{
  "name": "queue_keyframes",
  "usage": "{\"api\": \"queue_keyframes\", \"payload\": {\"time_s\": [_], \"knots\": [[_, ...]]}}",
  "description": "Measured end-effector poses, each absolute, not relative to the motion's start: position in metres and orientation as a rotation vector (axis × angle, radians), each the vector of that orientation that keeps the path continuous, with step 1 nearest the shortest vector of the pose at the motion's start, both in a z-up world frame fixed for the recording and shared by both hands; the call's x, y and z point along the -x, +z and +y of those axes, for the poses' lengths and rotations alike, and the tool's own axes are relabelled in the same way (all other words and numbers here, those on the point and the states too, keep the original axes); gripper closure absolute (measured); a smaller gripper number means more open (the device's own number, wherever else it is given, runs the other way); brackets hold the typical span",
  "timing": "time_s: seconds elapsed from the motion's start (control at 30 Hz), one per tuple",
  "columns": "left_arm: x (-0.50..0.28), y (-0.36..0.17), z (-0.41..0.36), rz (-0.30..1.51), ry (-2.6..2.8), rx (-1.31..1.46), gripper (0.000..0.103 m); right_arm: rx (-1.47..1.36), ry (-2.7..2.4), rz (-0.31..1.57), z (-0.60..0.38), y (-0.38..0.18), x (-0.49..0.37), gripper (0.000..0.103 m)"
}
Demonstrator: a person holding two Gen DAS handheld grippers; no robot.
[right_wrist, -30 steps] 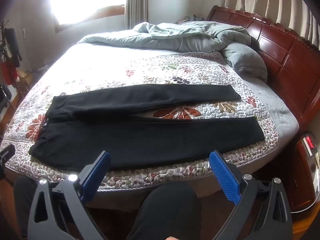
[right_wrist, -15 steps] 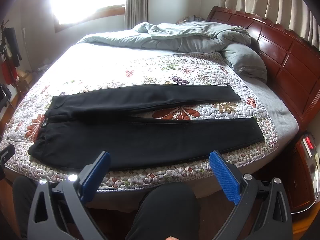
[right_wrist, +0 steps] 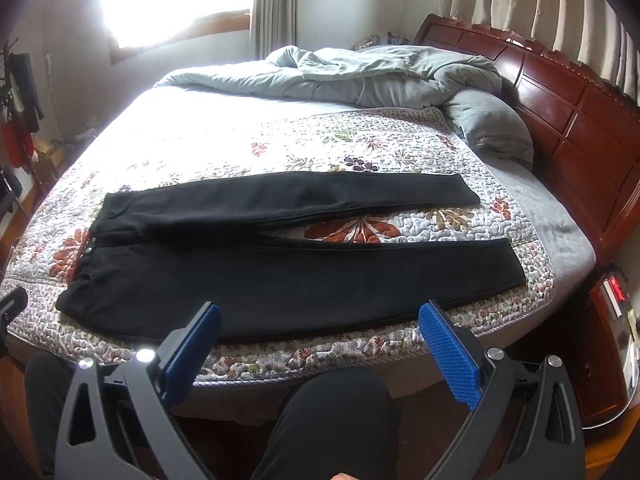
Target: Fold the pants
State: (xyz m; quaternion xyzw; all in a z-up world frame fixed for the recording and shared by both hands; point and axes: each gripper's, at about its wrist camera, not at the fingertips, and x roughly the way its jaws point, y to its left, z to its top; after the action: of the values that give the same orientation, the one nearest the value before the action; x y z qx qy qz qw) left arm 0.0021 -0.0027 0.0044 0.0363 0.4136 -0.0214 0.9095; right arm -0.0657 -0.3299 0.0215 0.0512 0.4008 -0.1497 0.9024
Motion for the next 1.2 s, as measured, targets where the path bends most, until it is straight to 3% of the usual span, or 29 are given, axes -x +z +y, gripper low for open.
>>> {"api": "queue_keyframes", "payload": {"time_s": [1.2], "knots": [[-0.0059, -0.0038, -0.0042, 0.871, -0.052, -0.087, 0.002, -0.075, -0.303, 0.823, -0.3271, 0.0224, 0.0637, 0.004]]}}
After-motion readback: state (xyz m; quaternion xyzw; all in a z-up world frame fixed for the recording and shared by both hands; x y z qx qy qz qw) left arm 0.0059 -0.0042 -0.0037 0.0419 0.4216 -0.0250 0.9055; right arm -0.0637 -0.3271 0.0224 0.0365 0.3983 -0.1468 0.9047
